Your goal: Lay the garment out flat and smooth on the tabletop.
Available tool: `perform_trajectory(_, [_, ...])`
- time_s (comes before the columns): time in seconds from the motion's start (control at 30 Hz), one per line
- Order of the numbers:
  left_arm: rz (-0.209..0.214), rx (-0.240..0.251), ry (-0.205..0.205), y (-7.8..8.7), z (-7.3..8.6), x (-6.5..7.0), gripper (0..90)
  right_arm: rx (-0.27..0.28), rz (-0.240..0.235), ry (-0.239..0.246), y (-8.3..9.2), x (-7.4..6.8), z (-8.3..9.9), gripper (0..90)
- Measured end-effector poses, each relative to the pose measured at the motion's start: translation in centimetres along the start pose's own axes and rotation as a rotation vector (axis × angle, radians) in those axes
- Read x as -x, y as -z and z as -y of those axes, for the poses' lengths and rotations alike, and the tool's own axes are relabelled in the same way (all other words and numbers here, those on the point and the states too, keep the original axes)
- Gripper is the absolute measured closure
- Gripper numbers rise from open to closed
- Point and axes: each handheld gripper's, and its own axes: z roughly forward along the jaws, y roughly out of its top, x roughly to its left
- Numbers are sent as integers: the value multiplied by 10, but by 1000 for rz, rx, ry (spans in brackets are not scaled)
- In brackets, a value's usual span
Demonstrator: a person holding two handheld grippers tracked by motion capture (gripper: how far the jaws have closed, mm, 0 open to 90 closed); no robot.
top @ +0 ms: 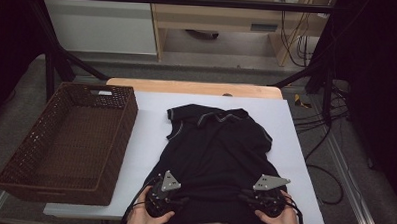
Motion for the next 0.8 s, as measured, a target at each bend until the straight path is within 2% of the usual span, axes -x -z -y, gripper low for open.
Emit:
perform_trajectory(0.1, [16,-15,-4,5,3,-1,522,10,-2,-14,2,3,0,803])
perform_trajectory(0.23, [75,-20,21,11,11,-6,784,-19,-24,-28,1,2,0,832])
perform_trajectory(0.3, [105,-32,20,14,13,-5,836,-30,-44,-39,2,1,0,846])
perform_trajectory(0.37, [137,-64,5,18,14,-2,846,-42,-76,-40,6,-1,-1,854])
perform_trajectory(0.47, [210,-102,-37,34,20,6,849,-56,-170,-40,15,-8,0,856])
perform_trajectory(0.53, [216,-145,-87,43,25,12,848,-74,-240,-39,20,-13,3,853])
perform_trajectory(0.57, [211,-147,-101,47,26,12,845,-94,-278,-33,21,-15,5,844])
perform_trajectory(0.6, [201,-127,-102,51,27,12,838,-97,-297,-24,22,-18,6,827])
perform_trajectory(0.63, [196,-116,-88,53,26,9,807,-80,-299,-13,23,-20,6,764])
perform_trajectory(0.67, [180,-102,-67,55,24,6,724,-57,-291,-18,24,-20,5,694])
perform_trajectory(0.73, [128,-45,-42,58,17,-4,516,-6,-233,-15,27,-16,4,589])
perform_trajectory(0.8, [87,10,-7,59,12,-18,440,33,-149,-26,29,-8,2,515])
